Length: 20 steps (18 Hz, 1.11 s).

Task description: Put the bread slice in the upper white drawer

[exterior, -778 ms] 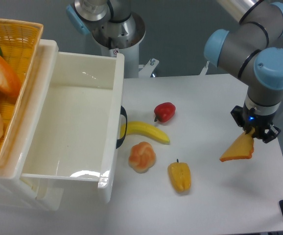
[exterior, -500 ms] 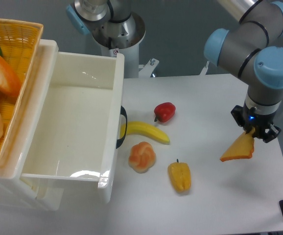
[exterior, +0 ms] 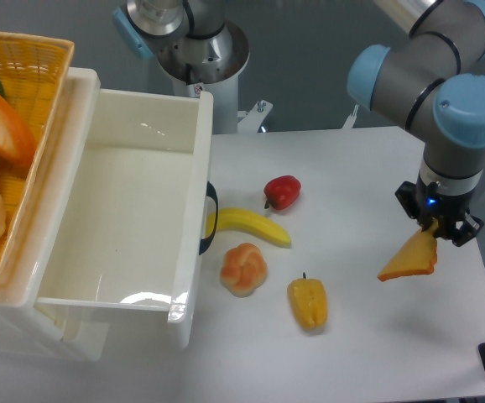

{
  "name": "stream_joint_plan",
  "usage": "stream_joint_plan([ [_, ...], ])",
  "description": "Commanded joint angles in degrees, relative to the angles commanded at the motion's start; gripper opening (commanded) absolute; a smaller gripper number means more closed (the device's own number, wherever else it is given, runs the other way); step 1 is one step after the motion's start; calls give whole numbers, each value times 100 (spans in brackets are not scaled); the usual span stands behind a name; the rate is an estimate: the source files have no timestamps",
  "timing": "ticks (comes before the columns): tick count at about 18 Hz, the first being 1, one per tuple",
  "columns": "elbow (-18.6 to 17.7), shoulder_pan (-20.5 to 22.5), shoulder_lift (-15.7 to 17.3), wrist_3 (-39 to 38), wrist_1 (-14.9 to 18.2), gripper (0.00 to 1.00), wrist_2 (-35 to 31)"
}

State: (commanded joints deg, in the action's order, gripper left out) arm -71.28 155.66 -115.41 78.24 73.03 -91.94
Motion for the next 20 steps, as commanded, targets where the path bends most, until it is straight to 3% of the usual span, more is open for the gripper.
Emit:
stream_joint_plan([
  [3, -9, -210, 246, -422, 255, 0, 54],
  [11, -149, -817, 1011, -1924, 378, 0, 703],
  [17, -202, -1160, 1617, -2427, 1019, 0, 1275],
  [20, -456, -1370, 1916, -2794, 1073, 0, 1398],
])
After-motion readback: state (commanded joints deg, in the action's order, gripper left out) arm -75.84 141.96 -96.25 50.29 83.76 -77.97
